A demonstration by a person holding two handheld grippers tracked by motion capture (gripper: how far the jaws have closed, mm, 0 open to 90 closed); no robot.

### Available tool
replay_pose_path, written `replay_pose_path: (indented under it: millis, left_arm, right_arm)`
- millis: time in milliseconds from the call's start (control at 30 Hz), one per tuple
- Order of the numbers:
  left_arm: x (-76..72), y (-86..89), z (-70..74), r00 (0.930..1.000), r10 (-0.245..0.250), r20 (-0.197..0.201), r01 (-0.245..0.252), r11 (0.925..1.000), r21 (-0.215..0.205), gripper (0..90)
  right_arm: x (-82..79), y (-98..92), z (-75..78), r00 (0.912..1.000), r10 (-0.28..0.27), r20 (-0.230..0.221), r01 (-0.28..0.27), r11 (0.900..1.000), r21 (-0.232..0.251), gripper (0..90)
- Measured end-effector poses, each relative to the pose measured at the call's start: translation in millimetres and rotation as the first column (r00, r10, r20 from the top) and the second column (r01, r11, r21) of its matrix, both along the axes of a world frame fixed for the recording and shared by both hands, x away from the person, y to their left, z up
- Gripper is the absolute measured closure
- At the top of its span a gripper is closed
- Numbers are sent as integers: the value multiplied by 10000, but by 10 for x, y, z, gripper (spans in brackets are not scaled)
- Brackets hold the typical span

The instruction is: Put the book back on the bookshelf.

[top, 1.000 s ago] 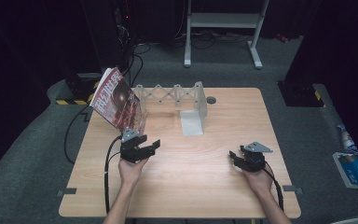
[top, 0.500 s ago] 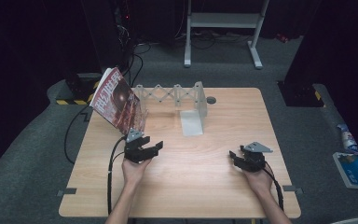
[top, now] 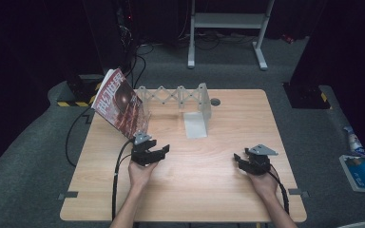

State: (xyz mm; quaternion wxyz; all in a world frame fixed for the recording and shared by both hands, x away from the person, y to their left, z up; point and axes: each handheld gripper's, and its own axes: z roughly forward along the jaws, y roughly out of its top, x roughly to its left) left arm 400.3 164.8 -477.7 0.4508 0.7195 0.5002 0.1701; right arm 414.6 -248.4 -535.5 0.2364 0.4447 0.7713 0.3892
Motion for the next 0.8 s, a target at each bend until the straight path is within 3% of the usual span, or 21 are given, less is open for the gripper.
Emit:
replay_pose_path:
  millis: [800]
  left_arm:
    - [116,-189,-230,9994,-171,-297,179,9995,275,351]
  right_arm:
    - [0,1,-1,10000,-1,25,1,10000,-7,423]
